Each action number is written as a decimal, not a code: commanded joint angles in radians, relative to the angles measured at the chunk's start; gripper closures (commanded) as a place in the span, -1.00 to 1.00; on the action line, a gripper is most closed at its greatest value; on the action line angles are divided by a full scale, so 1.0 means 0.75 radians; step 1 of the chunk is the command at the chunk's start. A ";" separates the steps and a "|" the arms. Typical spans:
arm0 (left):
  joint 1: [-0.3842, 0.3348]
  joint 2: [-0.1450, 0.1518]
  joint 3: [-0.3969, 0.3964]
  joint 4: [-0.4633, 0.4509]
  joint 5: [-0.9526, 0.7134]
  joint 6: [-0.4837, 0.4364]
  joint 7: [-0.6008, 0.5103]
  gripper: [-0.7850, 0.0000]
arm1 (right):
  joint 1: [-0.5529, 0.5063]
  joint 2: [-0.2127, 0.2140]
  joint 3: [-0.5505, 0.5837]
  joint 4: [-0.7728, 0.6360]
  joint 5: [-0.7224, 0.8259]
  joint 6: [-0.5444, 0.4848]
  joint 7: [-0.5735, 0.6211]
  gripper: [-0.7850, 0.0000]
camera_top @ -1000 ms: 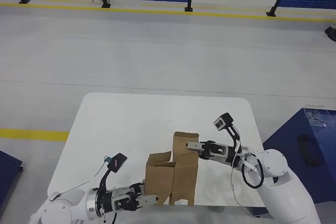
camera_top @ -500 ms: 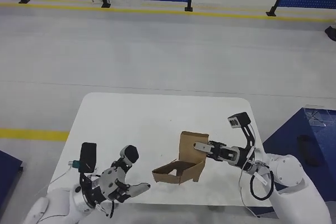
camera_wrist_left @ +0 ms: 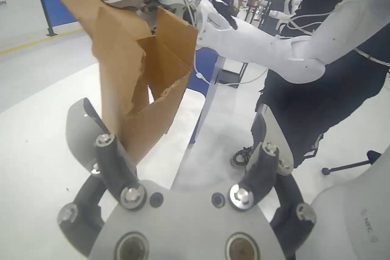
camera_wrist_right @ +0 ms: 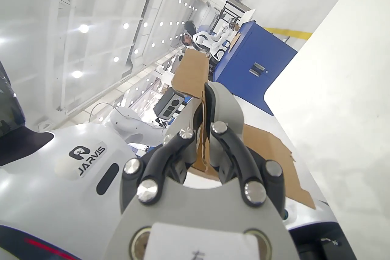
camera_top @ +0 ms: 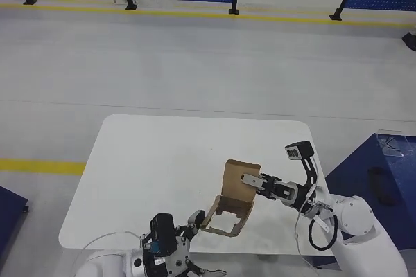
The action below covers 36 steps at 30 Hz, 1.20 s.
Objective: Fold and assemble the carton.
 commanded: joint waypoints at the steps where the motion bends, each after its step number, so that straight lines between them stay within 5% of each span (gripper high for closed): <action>1: 0.004 0.001 0.018 -0.019 -0.011 -0.012 -0.016 -1.00 | 0.003 -0.001 -0.007 0.005 0.001 0.006 -0.007 1.00; 15: -0.115 -0.019 0.189 -0.023 -0.005 0.116 -0.169 -1.00 | 0.030 -0.022 -0.141 0.011 0.066 0.052 0.003 1.00; 36: -0.074 0.002 0.079 0.024 -0.131 0.108 -0.137 -1.00 | 0.006 -0.032 -0.166 0.016 0.163 0.105 -0.028 1.00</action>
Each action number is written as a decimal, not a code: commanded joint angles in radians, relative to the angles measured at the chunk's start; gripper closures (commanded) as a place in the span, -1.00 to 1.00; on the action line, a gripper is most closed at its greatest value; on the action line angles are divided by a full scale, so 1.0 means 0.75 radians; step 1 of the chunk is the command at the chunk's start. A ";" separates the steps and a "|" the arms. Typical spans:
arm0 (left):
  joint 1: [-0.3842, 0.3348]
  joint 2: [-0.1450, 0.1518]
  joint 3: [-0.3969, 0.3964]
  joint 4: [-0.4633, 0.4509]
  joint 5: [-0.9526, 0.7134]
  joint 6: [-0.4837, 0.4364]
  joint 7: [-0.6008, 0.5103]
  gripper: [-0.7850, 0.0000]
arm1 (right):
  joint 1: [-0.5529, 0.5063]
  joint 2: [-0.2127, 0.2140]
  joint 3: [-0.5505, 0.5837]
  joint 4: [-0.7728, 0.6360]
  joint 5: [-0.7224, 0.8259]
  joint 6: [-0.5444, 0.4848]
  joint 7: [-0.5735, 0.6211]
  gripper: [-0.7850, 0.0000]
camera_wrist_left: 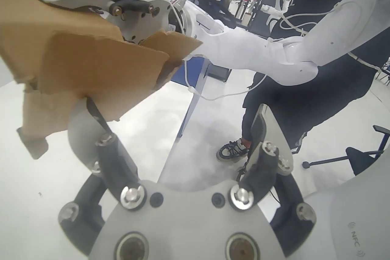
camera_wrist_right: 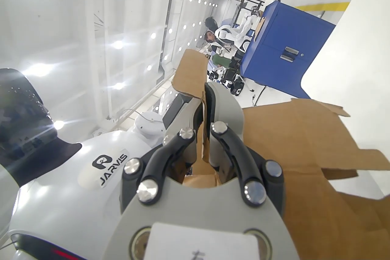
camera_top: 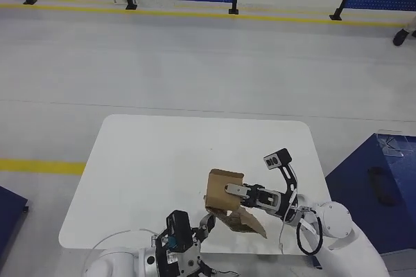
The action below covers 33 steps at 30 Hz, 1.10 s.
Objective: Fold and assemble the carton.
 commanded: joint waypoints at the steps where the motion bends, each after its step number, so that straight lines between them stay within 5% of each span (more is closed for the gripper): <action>1: 0.019 0.005 -0.033 0.004 -0.019 -0.008 0.010 -1.00 | -0.004 -0.002 0.008 0.008 0.009 0.014 -0.050 1.00; 13: 0.134 0.033 -0.221 0.002 -0.060 -0.039 0.065 -1.00 | 0.011 -0.007 0.122 0.110 0.308 0.119 -0.068 1.00; 20: 0.134 0.033 -0.221 0.002 -0.060 -0.039 0.065 -1.00 | 0.011 -0.007 0.122 0.110 0.308 0.119 -0.068 1.00; 22: 0.119 0.032 -0.250 -0.013 0.006 0.009 0.090 -1.00 | -0.009 -0.016 0.101 0.094 0.470 0.204 -0.121 1.00; 27: 0.173 0.021 -0.305 -0.109 0.547 0.239 0.481 -1.00 | -0.014 -0.037 0.080 0.084 0.883 0.460 -0.284 1.00; 33: 0.280 0.006 -0.191 -0.042 1.196 0.686 1.031 -1.00 | -0.023 -0.063 0.026 0.098 1.377 0.760 -0.501 1.00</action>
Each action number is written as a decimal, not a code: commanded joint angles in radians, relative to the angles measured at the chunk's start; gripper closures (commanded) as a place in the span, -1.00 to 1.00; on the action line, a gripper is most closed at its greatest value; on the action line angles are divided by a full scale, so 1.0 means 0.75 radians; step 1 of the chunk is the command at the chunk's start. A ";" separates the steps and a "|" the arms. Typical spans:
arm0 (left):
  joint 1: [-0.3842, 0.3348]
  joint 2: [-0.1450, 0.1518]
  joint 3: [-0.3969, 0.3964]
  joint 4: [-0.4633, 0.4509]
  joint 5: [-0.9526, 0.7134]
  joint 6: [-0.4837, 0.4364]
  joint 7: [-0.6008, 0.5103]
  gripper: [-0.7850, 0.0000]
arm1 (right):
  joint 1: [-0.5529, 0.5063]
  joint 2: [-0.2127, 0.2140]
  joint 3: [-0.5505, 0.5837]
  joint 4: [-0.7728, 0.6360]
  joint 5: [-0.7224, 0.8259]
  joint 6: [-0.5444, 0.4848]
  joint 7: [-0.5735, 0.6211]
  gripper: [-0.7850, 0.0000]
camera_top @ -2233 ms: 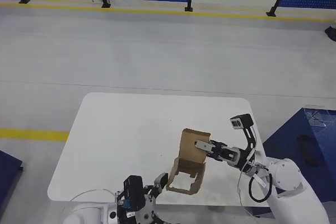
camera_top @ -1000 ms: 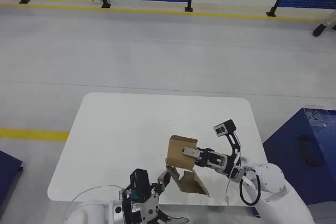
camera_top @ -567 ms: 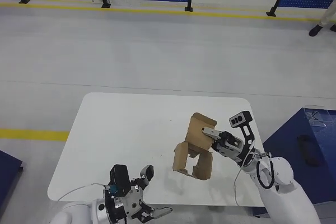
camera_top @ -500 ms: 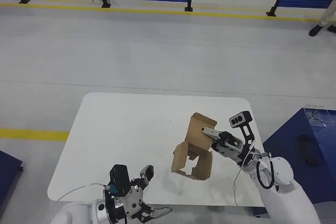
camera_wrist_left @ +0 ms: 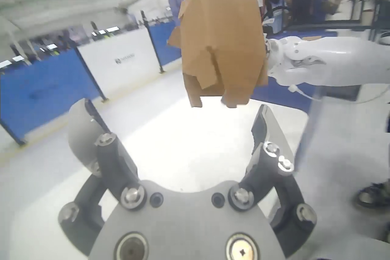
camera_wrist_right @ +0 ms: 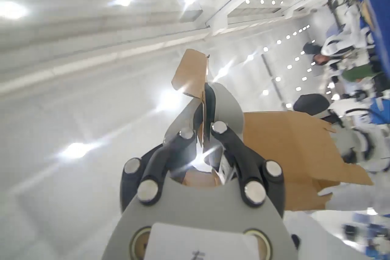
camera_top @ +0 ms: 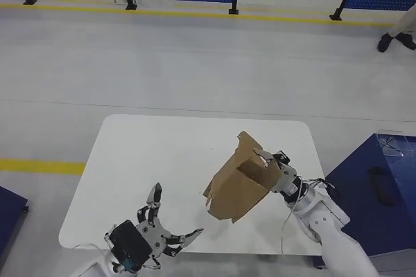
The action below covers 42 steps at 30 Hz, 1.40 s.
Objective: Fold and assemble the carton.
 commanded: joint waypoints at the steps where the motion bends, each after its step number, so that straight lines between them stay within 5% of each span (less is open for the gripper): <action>1: 0.013 -0.006 0.041 0.042 0.268 0.218 0.162 -1.00 | 0.001 -0.006 -0.014 0.005 0.170 0.102 -0.068 1.00; 7: -0.006 -0.031 0.160 0.093 0.518 0.535 0.196 -1.00 | 0.003 -0.018 -0.036 0.017 0.348 0.227 -0.169 1.00; 11: -0.036 -0.046 0.218 0.090 0.587 0.620 0.166 -1.00 | 0.002 -0.024 -0.055 0.016 0.356 0.247 -0.192 1.00; 32: -0.150 -0.087 0.317 0.068 0.544 0.545 0.025 -1.00 | -0.047 -0.048 -0.093 0.005 0.244 0.258 -0.114 1.00; 33: -0.150 -0.089 0.320 0.070 0.544 0.545 0.025 -0.92 | -0.050 -0.048 -0.091 0.005 0.239 0.257 -0.112 1.00; 35: -0.153 -0.091 0.322 0.076 0.534 0.540 0.023 -0.17 | -0.053 -0.050 -0.089 0.004 0.234 0.254 -0.107 1.00; 36: -0.154 -0.092 0.323 0.079 0.532 0.540 0.023 0.00 | -0.055 -0.051 -0.089 0.005 0.232 0.254 -0.106 1.00; 42: -0.154 -0.098 0.322 0.084 0.520 0.544 0.032 0.25 | -0.056 -0.057 -0.079 0.013 0.244 0.248 -0.113 1.00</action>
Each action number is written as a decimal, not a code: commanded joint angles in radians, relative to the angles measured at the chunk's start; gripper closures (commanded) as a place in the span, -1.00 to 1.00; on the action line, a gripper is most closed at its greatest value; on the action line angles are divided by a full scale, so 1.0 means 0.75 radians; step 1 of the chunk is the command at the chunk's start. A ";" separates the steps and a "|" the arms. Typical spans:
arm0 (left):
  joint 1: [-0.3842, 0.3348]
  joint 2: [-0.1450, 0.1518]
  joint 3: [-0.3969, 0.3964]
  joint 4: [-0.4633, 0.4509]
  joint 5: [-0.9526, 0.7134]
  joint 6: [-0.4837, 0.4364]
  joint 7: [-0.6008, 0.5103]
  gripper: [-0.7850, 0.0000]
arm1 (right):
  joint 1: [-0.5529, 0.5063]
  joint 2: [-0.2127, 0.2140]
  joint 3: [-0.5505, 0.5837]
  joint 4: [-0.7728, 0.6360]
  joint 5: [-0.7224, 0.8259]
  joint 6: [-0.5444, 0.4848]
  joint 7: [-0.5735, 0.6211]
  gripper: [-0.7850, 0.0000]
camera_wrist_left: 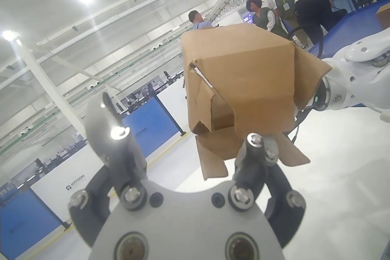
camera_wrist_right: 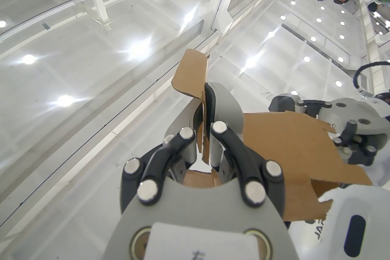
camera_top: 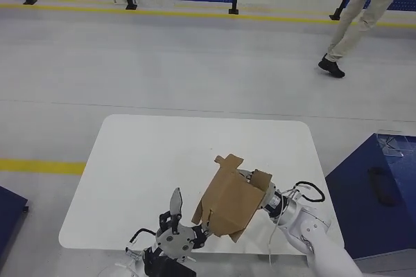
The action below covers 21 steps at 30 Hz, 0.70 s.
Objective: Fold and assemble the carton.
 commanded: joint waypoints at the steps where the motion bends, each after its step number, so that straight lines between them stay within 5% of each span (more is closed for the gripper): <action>1: 0.001 -0.002 -0.002 0.001 -0.002 0.001 0.000 0.23 | 0.001 -0.002 0.006 0.001 0.001 -0.003 -0.008 1.00; 15: -0.010 -0.016 0.014 0.019 0.041 0.008 -0.012 0.11 | -0.003 -0.013 0.023 -0.014 0.032 0.041 -0.030 1.00; 21: 0.002 -0.020 0.007 -0.012 0.036 0.011 -0.015 0.25 | -0.002 -0.019 0.012 -0.009 -0.034 0.009 -0.006 1.00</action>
